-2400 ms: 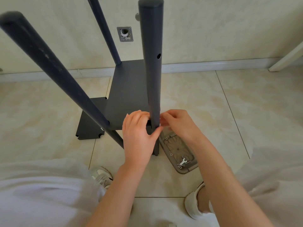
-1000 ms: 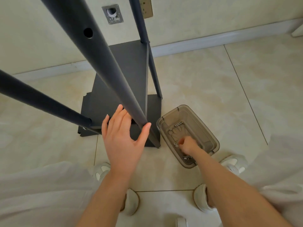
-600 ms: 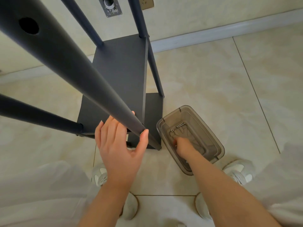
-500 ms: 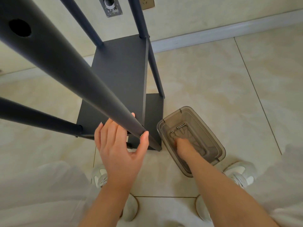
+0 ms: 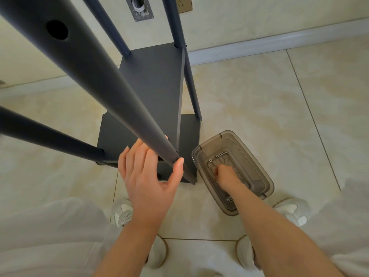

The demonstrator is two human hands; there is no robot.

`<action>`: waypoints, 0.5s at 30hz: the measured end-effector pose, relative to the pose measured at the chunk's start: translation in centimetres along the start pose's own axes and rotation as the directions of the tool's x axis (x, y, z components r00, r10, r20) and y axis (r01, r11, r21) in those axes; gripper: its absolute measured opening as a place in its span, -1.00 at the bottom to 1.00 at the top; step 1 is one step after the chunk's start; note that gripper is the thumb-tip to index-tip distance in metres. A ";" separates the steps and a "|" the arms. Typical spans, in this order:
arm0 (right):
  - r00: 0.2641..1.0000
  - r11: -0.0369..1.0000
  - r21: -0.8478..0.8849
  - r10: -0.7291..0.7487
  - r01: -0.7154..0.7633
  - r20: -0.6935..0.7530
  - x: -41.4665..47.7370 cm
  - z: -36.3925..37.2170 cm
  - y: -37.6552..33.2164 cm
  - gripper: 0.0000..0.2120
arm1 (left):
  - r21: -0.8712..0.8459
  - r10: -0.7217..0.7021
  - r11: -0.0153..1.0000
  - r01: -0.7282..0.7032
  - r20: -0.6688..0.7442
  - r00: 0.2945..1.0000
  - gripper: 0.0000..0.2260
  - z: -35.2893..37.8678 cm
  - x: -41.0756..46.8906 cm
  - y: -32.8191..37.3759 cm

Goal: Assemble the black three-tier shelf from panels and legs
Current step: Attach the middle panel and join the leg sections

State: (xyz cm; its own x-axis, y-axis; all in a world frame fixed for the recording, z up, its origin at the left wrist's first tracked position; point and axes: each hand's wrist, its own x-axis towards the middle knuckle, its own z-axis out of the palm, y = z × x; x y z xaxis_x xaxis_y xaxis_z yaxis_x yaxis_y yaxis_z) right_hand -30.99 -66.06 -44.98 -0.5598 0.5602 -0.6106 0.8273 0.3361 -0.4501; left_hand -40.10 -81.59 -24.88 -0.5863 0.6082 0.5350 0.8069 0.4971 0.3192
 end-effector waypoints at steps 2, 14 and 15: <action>1.000 0.999 0.038 -0.011 0.012 -0.028 0.0 -0.7 -0.2 -0.84 | -0.008 -0.008 1.000 0.008 0.018 1.000 -0.64 -0.2 0.1 0.2; 0.960 0.909 0.413 0.075 0.045 -0.270 -3.8 -3.5 -1.6 -0.86 | -0.045 -0.172 0.982 0.185 0.206 0.963 -0.64 -2.5 1.7 1.4; 0.937 0.893 0.444 0.096 0.068 -0.336 -4.4 -4.0 -2.3 -0.85 | -0.028 -0.167 0.984 0.178 0.221 0.961 -0.63 -2.6 2.0 1.4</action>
State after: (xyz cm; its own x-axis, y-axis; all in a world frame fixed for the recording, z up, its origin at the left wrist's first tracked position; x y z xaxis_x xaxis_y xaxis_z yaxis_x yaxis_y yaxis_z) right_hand -30.20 -66.25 -38.66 -0.4294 0.8113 -0.3968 0.6803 0.0016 -0.7330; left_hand -39.94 -81.30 -21.29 -0.7141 0.6381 0.2879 0.6916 0.5795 0.4311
